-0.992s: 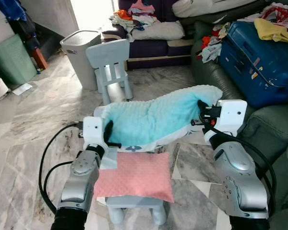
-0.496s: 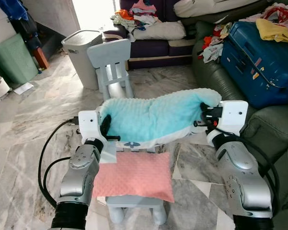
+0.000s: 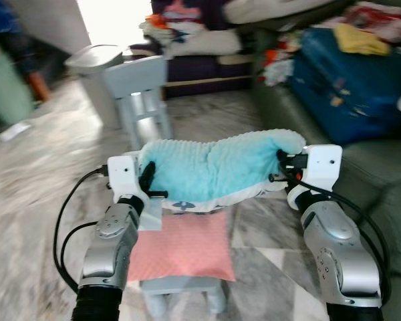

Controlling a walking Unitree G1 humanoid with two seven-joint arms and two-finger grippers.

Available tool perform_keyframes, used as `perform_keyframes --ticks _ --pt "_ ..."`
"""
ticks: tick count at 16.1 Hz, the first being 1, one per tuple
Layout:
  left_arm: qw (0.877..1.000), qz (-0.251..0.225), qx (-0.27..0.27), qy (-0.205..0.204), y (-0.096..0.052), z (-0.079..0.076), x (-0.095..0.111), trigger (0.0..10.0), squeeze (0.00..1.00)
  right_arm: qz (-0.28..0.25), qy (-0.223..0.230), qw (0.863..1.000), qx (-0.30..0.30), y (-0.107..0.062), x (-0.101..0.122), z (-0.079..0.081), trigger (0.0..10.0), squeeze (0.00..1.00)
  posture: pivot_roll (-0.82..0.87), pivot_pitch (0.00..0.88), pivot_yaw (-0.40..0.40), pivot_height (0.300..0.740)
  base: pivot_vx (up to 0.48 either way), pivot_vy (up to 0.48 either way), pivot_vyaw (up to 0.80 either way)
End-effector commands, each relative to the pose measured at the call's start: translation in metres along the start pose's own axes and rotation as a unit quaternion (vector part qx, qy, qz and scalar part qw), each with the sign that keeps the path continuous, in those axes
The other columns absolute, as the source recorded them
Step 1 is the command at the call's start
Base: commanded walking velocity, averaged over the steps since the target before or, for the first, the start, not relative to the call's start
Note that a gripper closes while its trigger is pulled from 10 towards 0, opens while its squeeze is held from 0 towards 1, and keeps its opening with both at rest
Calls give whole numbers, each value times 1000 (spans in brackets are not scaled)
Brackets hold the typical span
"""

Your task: Move the pillow to the sofa

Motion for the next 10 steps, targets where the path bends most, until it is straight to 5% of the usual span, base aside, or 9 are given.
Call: perform_keyframes --ticks 1,4,10 --pt "1000 -14 -1 3 0 2 9 10000 0 -21 1 1000 15 1 13 7 10000 0 -221 0 80 740 0 0 -738" --pt "1000 -16 -1 2 0 3 9 10000 0 -22 -2 1000 18 0 14 8 10000 0 -222 0 77 740 0 0 -735" --pt "1000 -10 -13 -8 -1 -3 5 10000 0 -27 -10 999 27 -2 17 8 10000 0 -233 0 68 740 0 136 0"
Point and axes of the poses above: a point about 5 cm out from each wrist's last joint towards the gripper, its own y axis pointing out of the wrist towards the gripper, its own x axis along the axis of the wrist's last joint, z = x × y, the point moved 4 cm from there along y, pointing out of the wrist towards the gripper, and after that the axes turned 7 degrees about y, right-handed, at the moved point
